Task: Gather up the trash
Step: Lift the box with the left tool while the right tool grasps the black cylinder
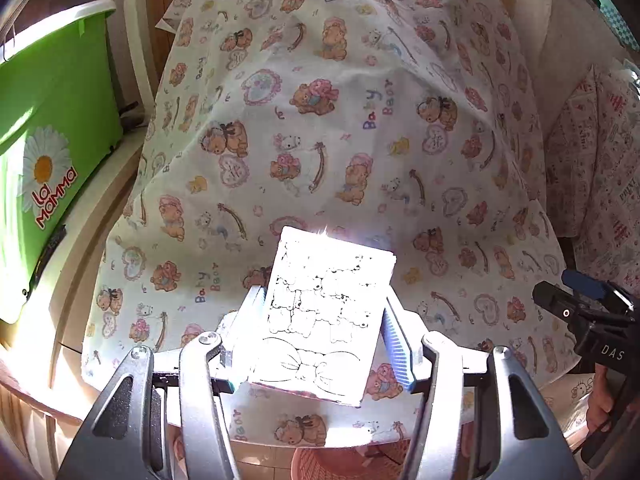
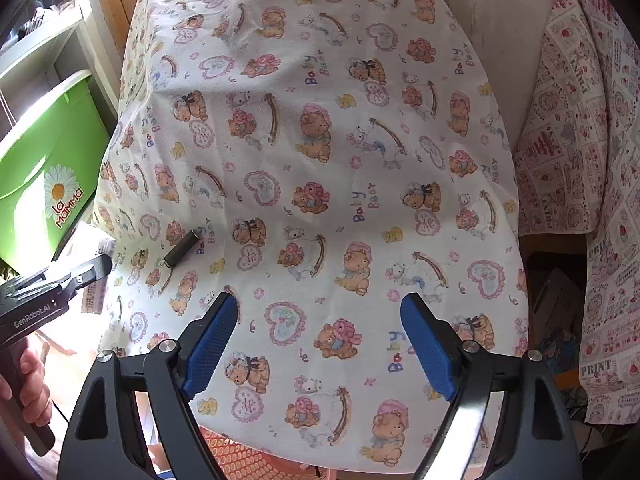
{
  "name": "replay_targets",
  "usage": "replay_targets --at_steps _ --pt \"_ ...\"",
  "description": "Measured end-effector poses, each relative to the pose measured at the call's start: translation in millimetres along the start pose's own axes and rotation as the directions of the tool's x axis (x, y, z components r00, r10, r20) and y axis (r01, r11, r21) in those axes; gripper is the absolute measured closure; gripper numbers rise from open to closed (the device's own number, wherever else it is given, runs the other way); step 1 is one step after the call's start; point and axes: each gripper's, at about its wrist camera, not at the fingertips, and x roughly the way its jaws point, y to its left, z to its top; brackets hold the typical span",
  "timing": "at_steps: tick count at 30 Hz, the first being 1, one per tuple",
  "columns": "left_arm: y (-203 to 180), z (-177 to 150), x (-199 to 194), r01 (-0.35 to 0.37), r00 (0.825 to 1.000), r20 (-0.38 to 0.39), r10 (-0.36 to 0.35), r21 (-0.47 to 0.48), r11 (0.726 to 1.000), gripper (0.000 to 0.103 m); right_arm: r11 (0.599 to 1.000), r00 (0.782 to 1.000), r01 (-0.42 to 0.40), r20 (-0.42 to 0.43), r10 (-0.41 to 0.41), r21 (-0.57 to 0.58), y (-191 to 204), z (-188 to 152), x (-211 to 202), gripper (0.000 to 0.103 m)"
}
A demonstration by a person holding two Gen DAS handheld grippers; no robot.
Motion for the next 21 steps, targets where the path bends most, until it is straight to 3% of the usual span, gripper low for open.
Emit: replay_targets --at_steps 3,7,14,17,21 --pt "1 -10 -14 -0.051 0.998 0.047 0.049 0.041 0.998 0.049 1.0 1.0 -0.005 -0.003 0.005 -0.017 4 -1 1 0.018" --pt "7 -23 -26 -0.065 0.994 0.089 0.062 0.029 0.997 0.049 0.998 0.998 -0.059 -0.031 0.06 0.037 -1 -2 5 0.018" --pt "15 -42 -33 -0.12 0.98 0.159 0.117 0.008 0.993 0.049 1.0 1.0 -0.006 0.013 0.006 -0.002 5 -3 0 0.018" --pt "21 -41 -37 -0.091 0.983 0.158 0.095 -0.035 0.995 0.049 0.999 0.999 -0.015 0.035 0.016 -0.032 11 -5 -4 0.018" --pt "20 -36 -52 -0.125 0.973 0.191 0.126 -0.019 0.992 0.049 0.996 0.998 0.002 0.07 0.004 -0.093 24 -10 -10 0.018"
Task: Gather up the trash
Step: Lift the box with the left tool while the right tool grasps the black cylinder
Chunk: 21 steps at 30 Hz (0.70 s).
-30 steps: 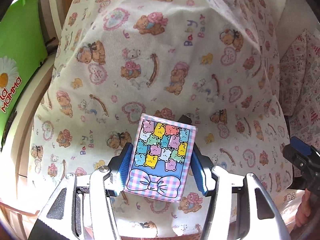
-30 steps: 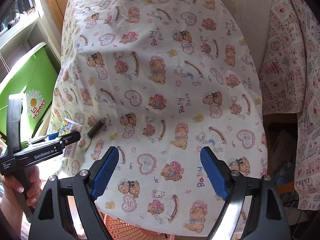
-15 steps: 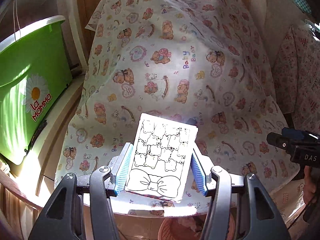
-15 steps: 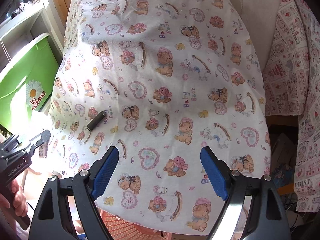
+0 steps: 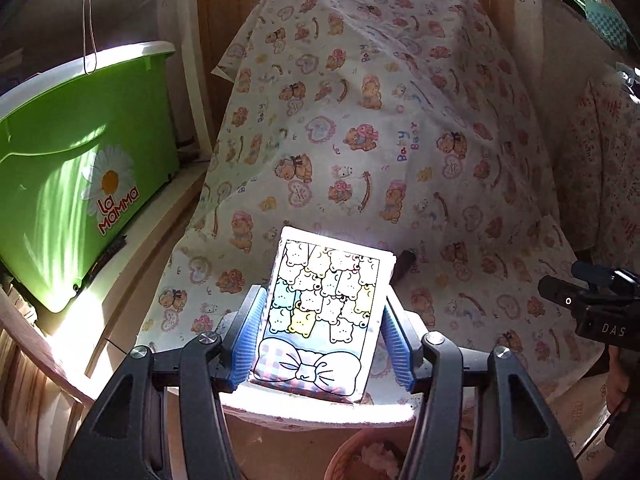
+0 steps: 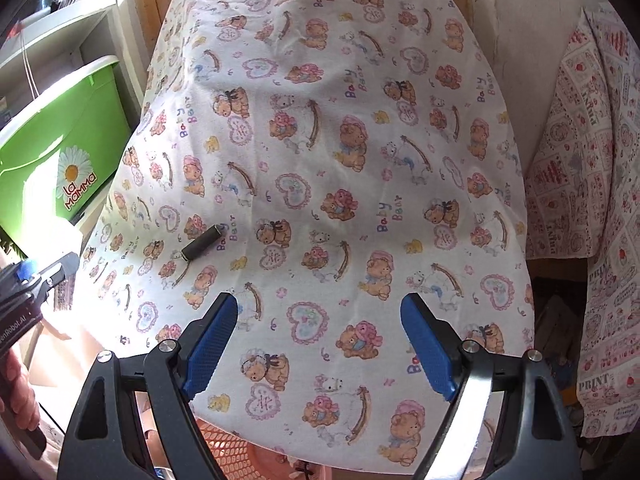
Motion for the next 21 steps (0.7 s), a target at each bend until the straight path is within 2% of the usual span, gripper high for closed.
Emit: replay_targets --at_steps 5,8,12,17,18,20,21 --pt "17 2 2 -0.04 0.999 -0.027 0.039 -0.036 0.999 0.049 0.997 0.998 -0.057 0.028 0.059 -0.059 20 -1 -9 0.018" --pt "40 0 11 -0.044 0.996 -0.077 0.034 -0.131 0.99 0.049 0.986 0.996 -0.071 0.033 0.077 -0.152 41 0 -7 0.018" --pt "62 -4 17 -0.024 0.993 -0.121 -0.002 -0.219 0.975 0.049 0.973 0.997 -0.08 -0.018 0.078 -0.218 67 5 11 0.018" --pt "81 -6 19 0.002 0.985 -0.163 -0.05 -0.283 0.959 0.049 0.98 0.984 -0.16 -0.095 0.15 -0.116 75 26 43 0.018" --pt "86 -6 23 0.008 0.979 -0.19 -0.069 -0.303 0.953 0.049 0.982 0.983 -0.155 -0.119 0.142 -0.11 77 30 51 0.018" --pt "90 -10 36 0.026 0.959 -0.258 -0.115 -0.324 0.946 0.049 0.988 0.978 -0.088 -0.199 0.062 -0.128 86 36 73 0.018" --pt "93 -13 40 0.026 0.955 -0.268 -0.127 -0.35 0.936 0.049 0.988 0.973 -0.103 -0.216 0.076 -0.118 90 37 80 0.018"
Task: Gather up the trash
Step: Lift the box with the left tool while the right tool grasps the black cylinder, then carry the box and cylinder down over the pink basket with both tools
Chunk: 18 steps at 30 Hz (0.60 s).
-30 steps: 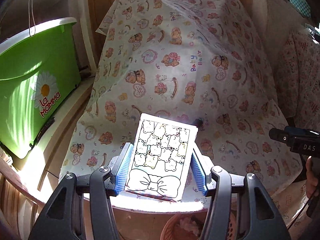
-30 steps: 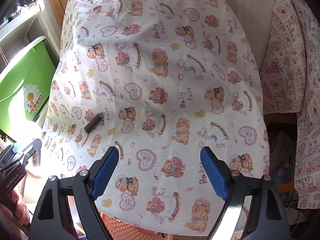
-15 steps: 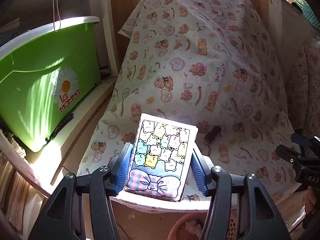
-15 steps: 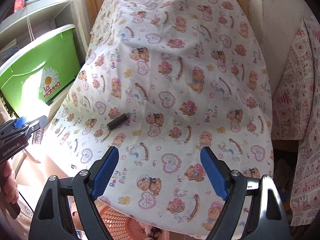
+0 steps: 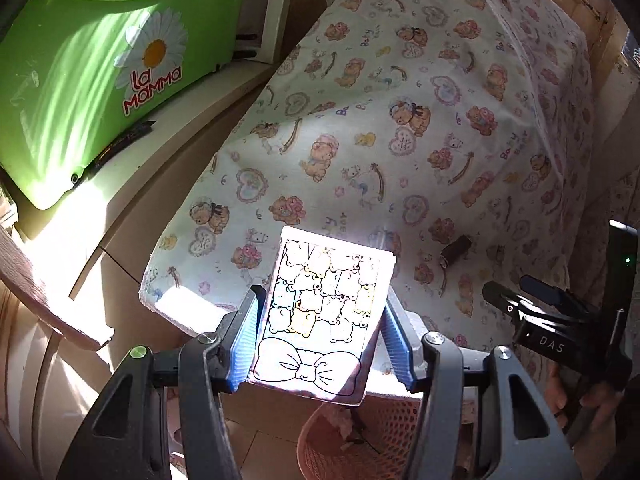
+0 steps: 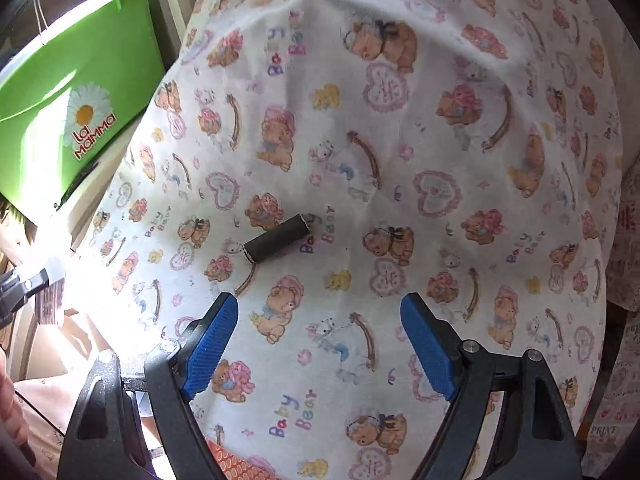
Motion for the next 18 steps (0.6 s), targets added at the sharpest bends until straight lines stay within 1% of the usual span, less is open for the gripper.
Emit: replay_targets --at_steps 1,3,5,6,7,8,9,10,11,12,14,17,18 --pt "4 0 4 0.004 1.0 -0.01 -0.004 -0.025 1.0 0.049 0.999 1.0 -0.028 -0.003 0.028 0.019 2 3 6 0.018" --pt "11 3 8 0.013 1.0 -0.026 -0.014 -0.063 0.998 0.049 0.996 0.999 -0.038 -0.022 0.04 0.081 5 10 17 0.02" --pt "16 7 6 0.009 1.0 -0.017 -0.01 -0.089 0.996 0.049 0.984 0.995 -0.074 -0.047 0.083 0.161 4 17 29 0.028" --pt "19 10 5 -0.003 1.0 -0.009 0.002 -0.095 0.995 0.049 0.975 0.992 -0.091 -0.062 0.106 0.203 2 21 36 0.035" --pt "20 11 3 -0.016 1.0 -0.002 0.016 -0.098 0.995 0.049 0.966 0.99 -0.097 -0.076 0.118 0.241 1 24 43 0.04" --pt "22 12 2 -0.029 1.0 0.003 0.029 -0.102 0.994 0.049 0.961 0.99 -0.093 -0.075 0.116 0.262 0 26 48 0.04" --pt "24 14 2 -0.041 0.999 0.005 0.042 -0.107 0.993 0.049 0.962 0.994 -0.074 -0.056 0.091 0.261 1 29 49 0.043" --pt "25 14 1 -0.046 0.999 0.004 0.046 -0.113 0.993 0.049 0.965 0.996 -0.06 -0.055 0.077 0.253 3 33 52 0.051" --pt "25 14 2 -0.045 0.999 0.002 0.045 -0.119 0.992 0.049 0.967 0.995 -0.059 -0.06 0.076 0.248 5 36 55 0.056" --pt "26 14 2 -0.037 0.999 -0.003 0.037 -0.126 0.991 0.049 0.967 0.995 -0.061 -0.064 0.079 0.247 7 39 59 0.066" --pt "25 15 4 -0.019 1.0 -0.012 0.017 -0.129 0.991 0.049 0.969 0.996 -0.041 -0.071 0.059 0.242 11 42 64 0.071" --pt "22 15 5 -0.015 1.0 -0.016 0.014 -0.114 0.993 0.049 0.971 0.998 -0.02 -0.048 0.033 0.237 14 44 67 0.082" --pt "20 15 4 -0.02 1.0 -0.014 0.019 -0.102 0.995 0.049 0.972 0.998 -0.032 -0.039 0.042 0.234 13 44 66 0.09"
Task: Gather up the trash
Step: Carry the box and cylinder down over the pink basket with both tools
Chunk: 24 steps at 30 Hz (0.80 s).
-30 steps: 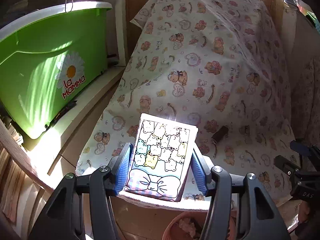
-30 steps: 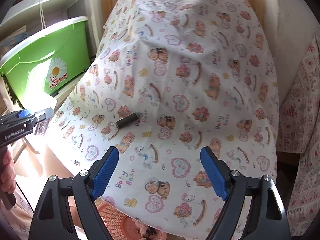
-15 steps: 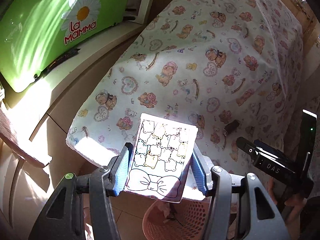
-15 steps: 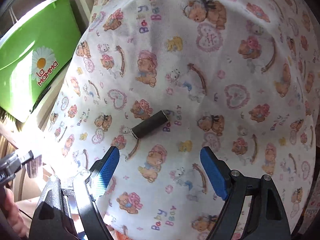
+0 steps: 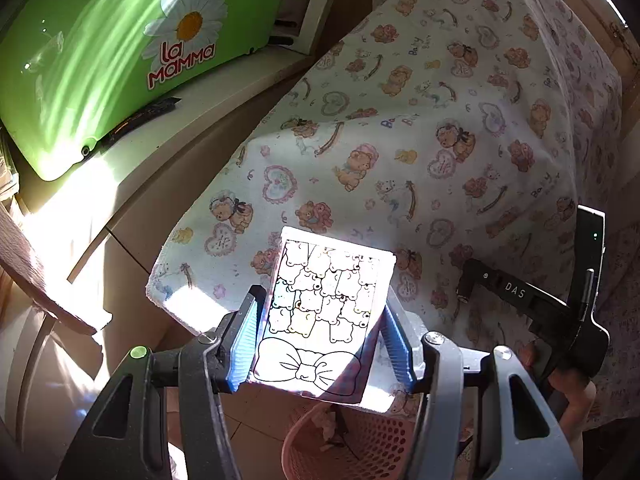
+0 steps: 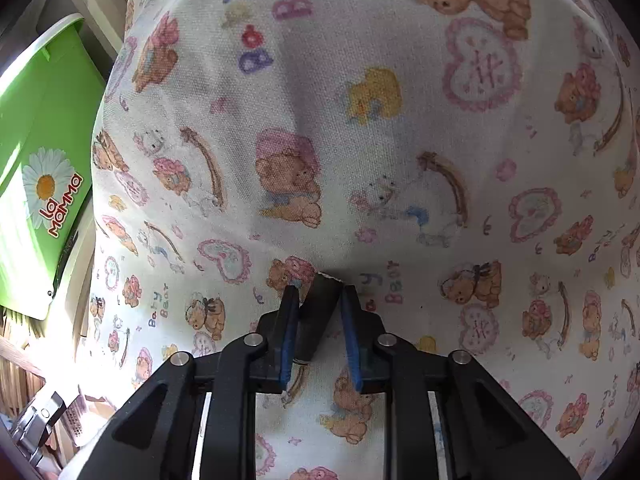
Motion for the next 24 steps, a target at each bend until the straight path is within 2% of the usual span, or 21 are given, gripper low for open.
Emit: replay_targets --at_steps 3,6,10,15,20,22,24 --pt "-3 0 -1 -0.03 0.999 0.019 0.03 0.026 0.999 0.049 0.999 0.999 -0.047 0.01 0.048 -0.027 4 -1 -8 0.091" --pt "-4 -2 0 -0.009 1.0 0.006 0.009 0.033 0.999 0.049 0.994 0.995 -0.086 0.036 0.088 -0.066 2 -6 -26 0.092" --pt "-11 -6 -3 -0.01 1.0 0.014 0.009 0.064 0.998 0.049 0.982 0.989 -0.145 0.023 0.149 -0.124 -2 -22 -51 0.092" --pt "-18 -16 -3 0.0 1.0 0.008 -0.001 0.085 0.996 0.049 0.961 0.988 -0.131 0.048 0.147 -0.243 -4 -60 -88 0.092" --pt "-21 -23 -1 -0.001 1.0 -0.004 0.001 0.091 0.996 0.049 0.947 0.985 -0.139 0.061 0.163 -0.29 -24 -84 -129 0.092" --pt "-21 -24 2 0.02 1.0 -0.025 -0.017 0.086 0.996 0.049 0.942 0.983 -0.123 0.09 0.158 -0.313 -23 -96 -138 0.092" --pt "-22 -26 4 0.022 0.999 -0.03 -0.019 0.082 0.996 0.049 0.931 0.974 -0.096 0.16 0.16 -0.351 -30 -112 -156 0.092"
